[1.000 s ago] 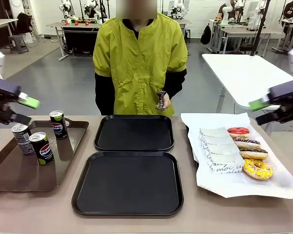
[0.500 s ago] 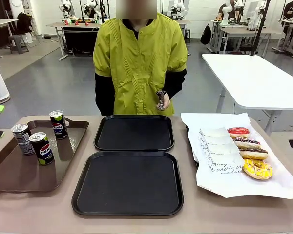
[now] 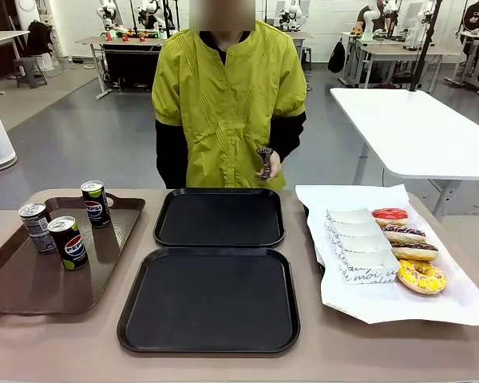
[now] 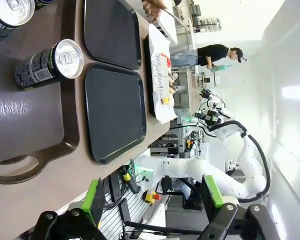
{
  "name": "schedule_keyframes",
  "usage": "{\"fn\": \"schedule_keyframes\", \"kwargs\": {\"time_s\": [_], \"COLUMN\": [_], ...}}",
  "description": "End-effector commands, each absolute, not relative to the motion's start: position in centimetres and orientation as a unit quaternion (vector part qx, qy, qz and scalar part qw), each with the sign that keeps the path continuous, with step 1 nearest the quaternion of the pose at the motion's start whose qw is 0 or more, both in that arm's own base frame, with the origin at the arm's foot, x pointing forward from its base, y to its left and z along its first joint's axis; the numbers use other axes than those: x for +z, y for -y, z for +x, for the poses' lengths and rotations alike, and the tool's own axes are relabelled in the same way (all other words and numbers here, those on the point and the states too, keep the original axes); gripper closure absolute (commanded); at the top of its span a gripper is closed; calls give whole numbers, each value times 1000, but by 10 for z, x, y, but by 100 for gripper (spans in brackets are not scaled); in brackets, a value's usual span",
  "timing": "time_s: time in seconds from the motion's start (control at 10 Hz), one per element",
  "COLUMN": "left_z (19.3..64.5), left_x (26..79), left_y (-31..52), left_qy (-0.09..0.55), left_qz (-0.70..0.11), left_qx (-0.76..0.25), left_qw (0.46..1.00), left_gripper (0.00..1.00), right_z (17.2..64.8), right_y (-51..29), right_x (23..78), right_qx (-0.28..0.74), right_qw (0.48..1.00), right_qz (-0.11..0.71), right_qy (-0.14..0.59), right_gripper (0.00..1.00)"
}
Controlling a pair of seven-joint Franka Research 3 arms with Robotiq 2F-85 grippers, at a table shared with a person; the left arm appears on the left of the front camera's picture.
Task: Set up donuts and drinks on trays.
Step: Pick up one Pepsi coke and place it on the Flat Tray.
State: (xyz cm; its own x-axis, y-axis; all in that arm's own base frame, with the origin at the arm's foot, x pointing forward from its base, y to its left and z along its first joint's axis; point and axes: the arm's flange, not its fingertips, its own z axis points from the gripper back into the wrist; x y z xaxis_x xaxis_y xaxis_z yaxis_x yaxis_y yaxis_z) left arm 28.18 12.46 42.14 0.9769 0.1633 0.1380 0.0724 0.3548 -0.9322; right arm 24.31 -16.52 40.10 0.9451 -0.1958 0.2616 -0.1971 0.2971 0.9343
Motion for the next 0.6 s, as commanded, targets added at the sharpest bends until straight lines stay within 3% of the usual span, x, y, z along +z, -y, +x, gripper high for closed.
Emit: {"fn": "schedule_keyframes", "kwargs": {"time_s": [0.0, 0.5], "left_z": [287, 287], "left_x": [419, 419], "left_y": [-123, -123], "left_qy": [104, 104], "left_qz": [-569, -569], "left_qx": [34, 34], "left_qw": [815, 815], "left_gripper": [0, 0], "right_z": [250, 250], "right_y": [164, 164], "right_x": [398, 398], "right_qx": [1, 1], "right_qw": [789, 789], "right_qz": [591, 591], "right_qy": [165, 165], "right_gripper": [0, 0]}}
